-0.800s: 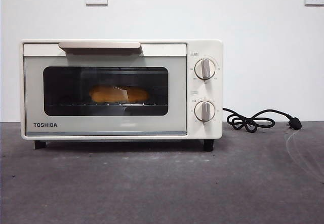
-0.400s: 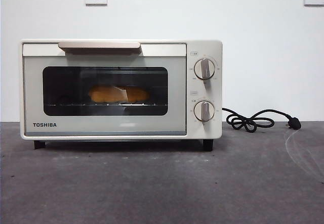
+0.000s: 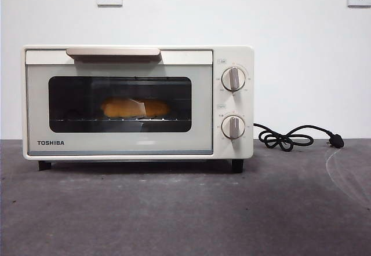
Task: Take the corn from the table,put the corn in the oven
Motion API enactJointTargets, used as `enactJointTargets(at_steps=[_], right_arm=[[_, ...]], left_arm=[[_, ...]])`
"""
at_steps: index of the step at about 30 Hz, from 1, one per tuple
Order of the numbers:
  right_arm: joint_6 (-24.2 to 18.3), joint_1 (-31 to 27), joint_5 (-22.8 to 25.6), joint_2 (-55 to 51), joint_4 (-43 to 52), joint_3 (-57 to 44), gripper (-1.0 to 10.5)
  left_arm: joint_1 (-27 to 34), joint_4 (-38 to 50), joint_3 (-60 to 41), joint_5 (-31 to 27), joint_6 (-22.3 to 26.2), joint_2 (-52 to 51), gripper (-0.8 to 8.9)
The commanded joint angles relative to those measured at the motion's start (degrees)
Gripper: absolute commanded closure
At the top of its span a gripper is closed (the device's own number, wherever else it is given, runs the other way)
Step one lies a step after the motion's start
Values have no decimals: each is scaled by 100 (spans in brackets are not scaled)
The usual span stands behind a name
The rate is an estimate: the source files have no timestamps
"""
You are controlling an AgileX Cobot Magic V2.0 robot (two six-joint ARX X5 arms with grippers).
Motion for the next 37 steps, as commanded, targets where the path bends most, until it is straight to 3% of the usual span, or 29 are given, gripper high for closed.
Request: enactJointTargets(at_steps=[1,11,25,37], right_arm=[[120,-114,-39,-743,70,-428,962],[15,9,-79,-1939,-35,-1543,963],[55,1561,581,-1939,7,-2308,963],[52,1515,715,-1939,42,-2310,963]], left_arm=[[-2,61,-35,13,48,24,817],[-2,61,-35,11,48,46,817],[-2,59,-35,13,48,50,817],[-2,61,-35,13,48,50,817]])
